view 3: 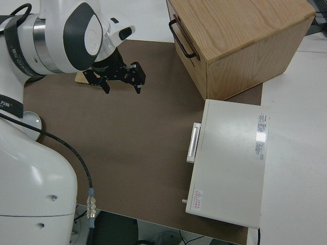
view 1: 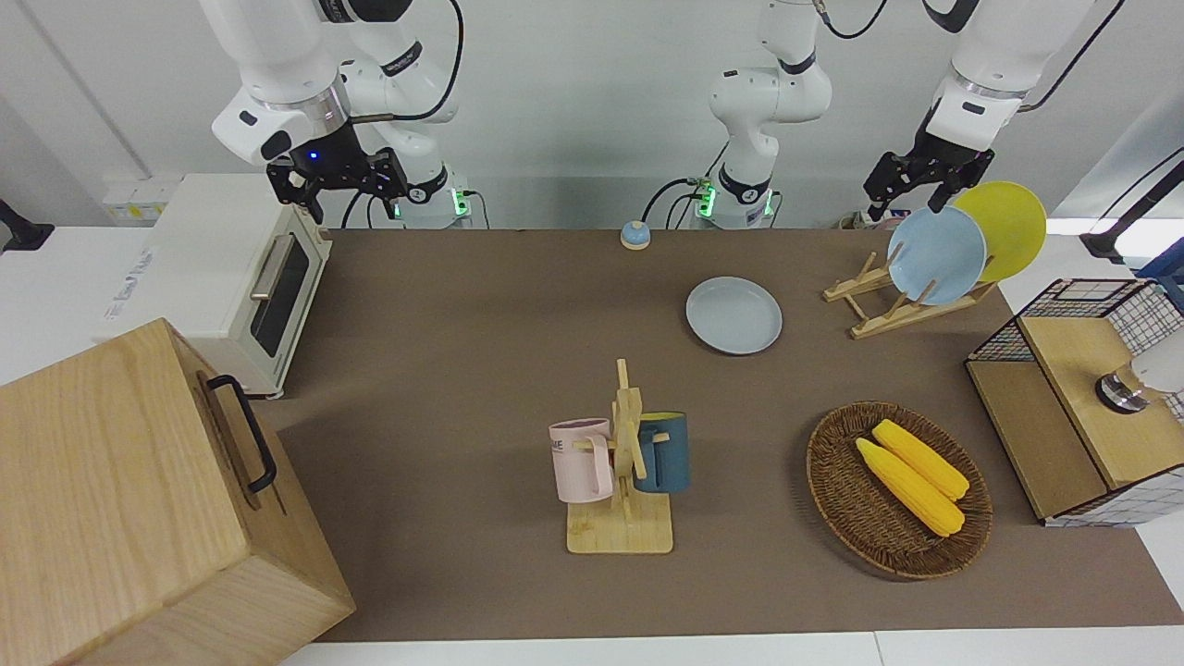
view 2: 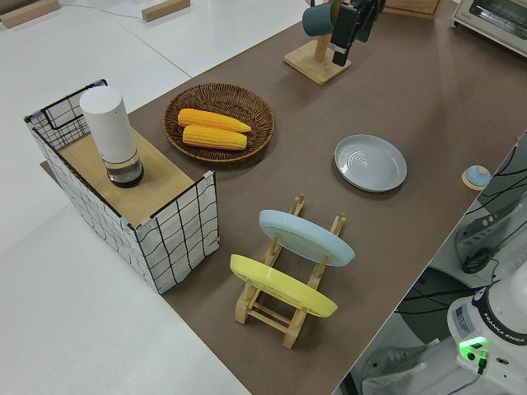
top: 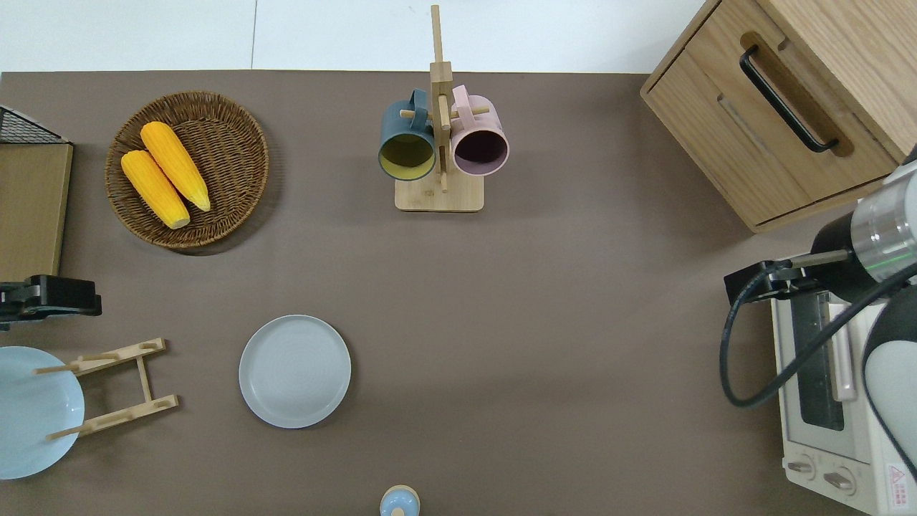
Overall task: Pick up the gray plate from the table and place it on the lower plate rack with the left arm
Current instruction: 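Move the left gripper toward the gray plate on the table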
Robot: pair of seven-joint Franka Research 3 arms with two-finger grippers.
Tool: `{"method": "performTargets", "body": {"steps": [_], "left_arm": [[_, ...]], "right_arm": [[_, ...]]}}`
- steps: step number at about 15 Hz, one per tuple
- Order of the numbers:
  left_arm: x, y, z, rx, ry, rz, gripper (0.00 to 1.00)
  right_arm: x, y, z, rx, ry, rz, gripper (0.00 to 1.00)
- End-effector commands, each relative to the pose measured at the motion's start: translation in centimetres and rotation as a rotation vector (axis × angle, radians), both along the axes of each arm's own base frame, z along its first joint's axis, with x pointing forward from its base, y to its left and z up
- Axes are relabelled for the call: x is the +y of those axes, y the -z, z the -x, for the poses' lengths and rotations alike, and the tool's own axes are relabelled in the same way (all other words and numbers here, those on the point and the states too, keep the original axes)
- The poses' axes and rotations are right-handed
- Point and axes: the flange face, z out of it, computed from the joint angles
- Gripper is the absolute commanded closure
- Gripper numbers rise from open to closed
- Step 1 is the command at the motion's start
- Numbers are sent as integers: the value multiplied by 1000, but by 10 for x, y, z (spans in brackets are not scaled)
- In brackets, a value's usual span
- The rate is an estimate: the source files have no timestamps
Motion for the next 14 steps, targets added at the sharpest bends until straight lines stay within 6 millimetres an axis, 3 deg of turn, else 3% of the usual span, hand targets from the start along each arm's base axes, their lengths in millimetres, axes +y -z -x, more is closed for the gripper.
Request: {"method": "performTargets", "body": {"steps": [1, 8, 12, 14], "left_arm": [[-3, 32, 3, 60, 5, -4, 2], [-14, 105, 5, 90, 24, 2, 2], [-22, 168, 14, 77, 24, 60, 2], [-38, 204, 21, 64, 39, 54, 2]], "right_arm": [[-2, -5, 2, 1, 16, 9, 17], [-2, -5, 2, 1, 16, 9, 17], [-2, -5, 2, 1, 16, 9, 17], [-2, -5, 2, 1, 16, 9, 17]]}}
